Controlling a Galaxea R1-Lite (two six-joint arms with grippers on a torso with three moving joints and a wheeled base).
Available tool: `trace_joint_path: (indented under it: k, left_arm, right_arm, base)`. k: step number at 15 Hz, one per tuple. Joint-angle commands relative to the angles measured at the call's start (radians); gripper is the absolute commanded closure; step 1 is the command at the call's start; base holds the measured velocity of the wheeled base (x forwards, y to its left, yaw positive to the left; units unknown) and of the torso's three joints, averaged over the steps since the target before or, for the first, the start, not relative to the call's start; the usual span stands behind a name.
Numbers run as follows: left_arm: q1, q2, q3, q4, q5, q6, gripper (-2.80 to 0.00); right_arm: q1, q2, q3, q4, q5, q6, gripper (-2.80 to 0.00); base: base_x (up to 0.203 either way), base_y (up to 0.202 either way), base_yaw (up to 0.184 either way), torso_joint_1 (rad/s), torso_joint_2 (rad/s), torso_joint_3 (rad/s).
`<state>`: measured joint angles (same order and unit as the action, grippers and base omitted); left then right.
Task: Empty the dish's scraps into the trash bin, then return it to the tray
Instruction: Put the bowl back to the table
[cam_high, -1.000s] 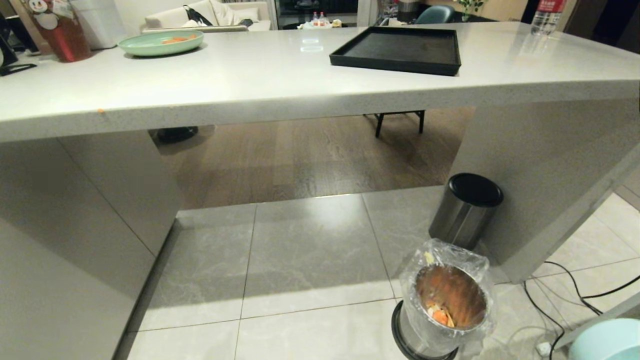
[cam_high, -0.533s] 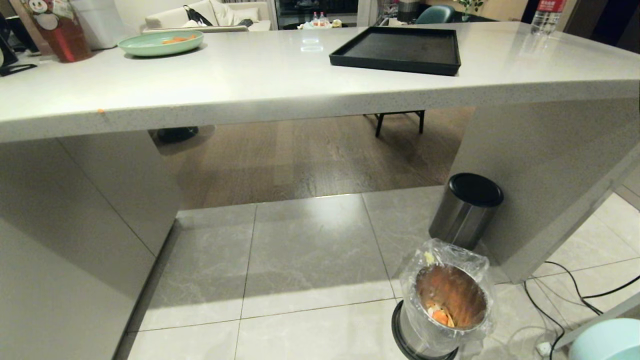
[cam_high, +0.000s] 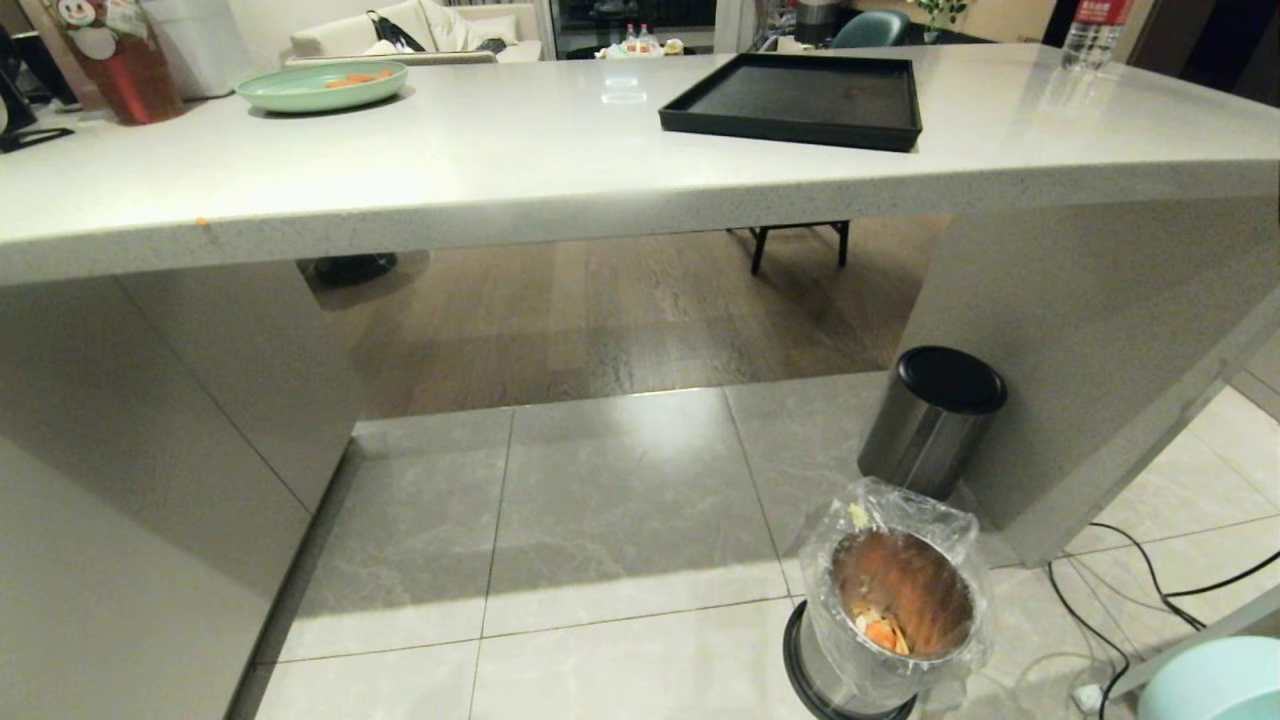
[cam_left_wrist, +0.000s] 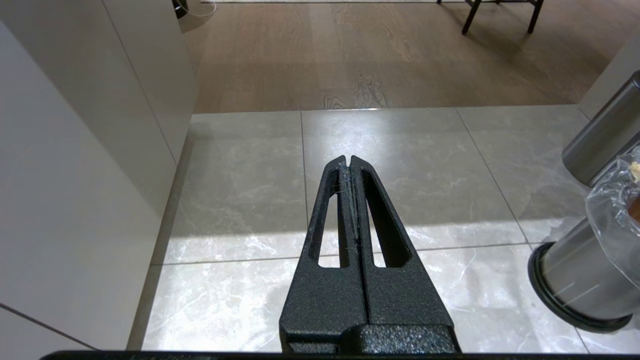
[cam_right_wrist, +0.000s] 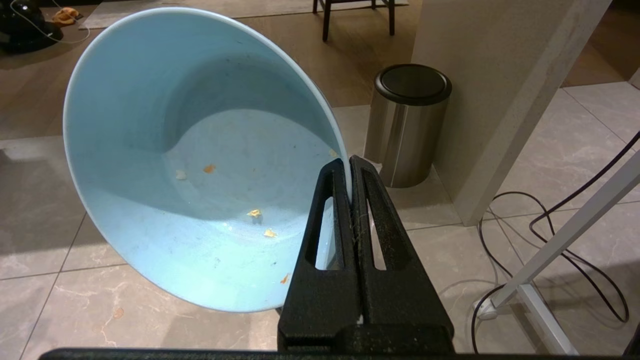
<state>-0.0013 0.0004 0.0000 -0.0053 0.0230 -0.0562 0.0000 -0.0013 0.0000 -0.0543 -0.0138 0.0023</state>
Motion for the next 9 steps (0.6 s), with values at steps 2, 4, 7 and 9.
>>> trace_joint_path:
  k: [2, 4, 7, 9]
  left_arm:
    - [0.001, 0.0, 0.0, -0.001, 0.0, -0.001, 0.0]
    - [0.0, 0.0, 0.0, -0.001, 0.0, -0.001, 0.0]
    - [0.001, 0.001, 0.0, -0.001, 0.0, 0.0, 0.0]
    - [0.001, 0.001, 0.0, -0.001, 0.0, -0.001, 0.0]
  right_arm:
    - [0.001, 0.001, 0.0, -0.001, 0.0, -0.001, 0.0]
    - [0.001, 0.001, 0.0, -0.001, 0.0, -0.001, 0.0]
    - [0.0, 0.001, 0.0, -0.001, 0.0, -0.001, 0.0]
    - [0.001, 0.001, 0.0, -0.001, 0.0, -0.001, 0.0]
  base:
    - [0.0, 0.0, 0.0, 0.0, 0.0, 0.0]
    - [0.0, 0.0, 0.0, 0.0, 0.0, 0.0]
    - [0.11, 0.0, 0.0, 0.006, 0.0, 0.0]
    - [0.192, 0.0, -0.001, 0.002, 0.0, 0.003]
